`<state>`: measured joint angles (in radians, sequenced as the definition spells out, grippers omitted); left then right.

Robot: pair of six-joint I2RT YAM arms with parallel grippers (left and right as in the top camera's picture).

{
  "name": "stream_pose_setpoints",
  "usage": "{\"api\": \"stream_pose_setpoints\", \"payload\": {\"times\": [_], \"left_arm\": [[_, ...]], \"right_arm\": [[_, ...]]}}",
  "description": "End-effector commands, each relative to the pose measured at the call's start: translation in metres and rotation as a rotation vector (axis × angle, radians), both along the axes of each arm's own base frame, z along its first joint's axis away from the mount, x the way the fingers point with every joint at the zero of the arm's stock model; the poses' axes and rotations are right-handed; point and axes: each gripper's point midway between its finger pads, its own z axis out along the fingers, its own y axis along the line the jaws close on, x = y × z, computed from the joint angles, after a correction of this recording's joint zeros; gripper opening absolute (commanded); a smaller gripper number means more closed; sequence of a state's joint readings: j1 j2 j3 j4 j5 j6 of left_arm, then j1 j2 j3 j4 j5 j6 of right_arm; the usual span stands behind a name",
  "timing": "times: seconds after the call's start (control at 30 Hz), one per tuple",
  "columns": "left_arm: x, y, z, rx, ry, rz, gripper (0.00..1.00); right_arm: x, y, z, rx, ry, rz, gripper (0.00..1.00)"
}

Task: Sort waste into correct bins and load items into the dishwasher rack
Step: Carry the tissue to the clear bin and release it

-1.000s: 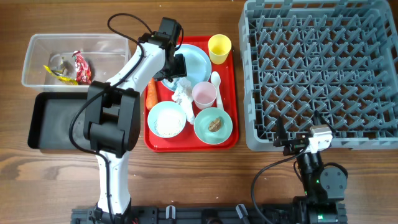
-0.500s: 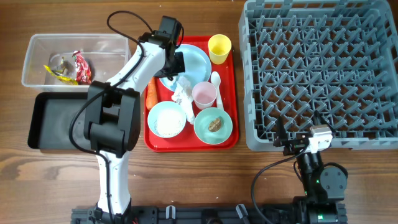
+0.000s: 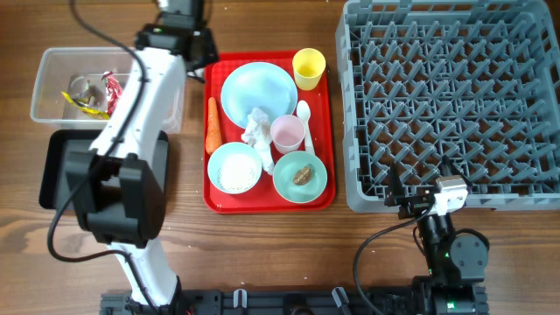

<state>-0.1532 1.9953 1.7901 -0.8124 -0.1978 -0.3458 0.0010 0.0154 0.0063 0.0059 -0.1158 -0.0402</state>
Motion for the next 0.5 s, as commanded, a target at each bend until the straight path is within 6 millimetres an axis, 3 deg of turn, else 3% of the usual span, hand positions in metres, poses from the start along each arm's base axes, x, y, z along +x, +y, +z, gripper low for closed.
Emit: {"api": "stream_pose_setpoints", "payload": {"times": [0.0,0.13,0.27,0.47], "left_arm": [[0.003,0.055,0.011,0.008,-0.028,0.125,0.05],[-0.002,0.098,0.007,-0.041,-0.018,0.237,0.05],[-0.004,0.122,-0.007,-0.070,0.010,0.277,0.05],[-0.004,0.129,-0.045,-0.066,0.091,0.293,0.05]], "right_arm": [[-0.001,0.002,0.002,-0.010,-0.011,0.011,1.00],[-0.001,0.002,0.002,-0.010,-0.012,0.011,1.00],[-0.001,0.002,0.002,-0.010,-0.012,0.011,1.00],[-0.001,0.002,0.002,-0.010,-0.011,0.011,1.00]]}}
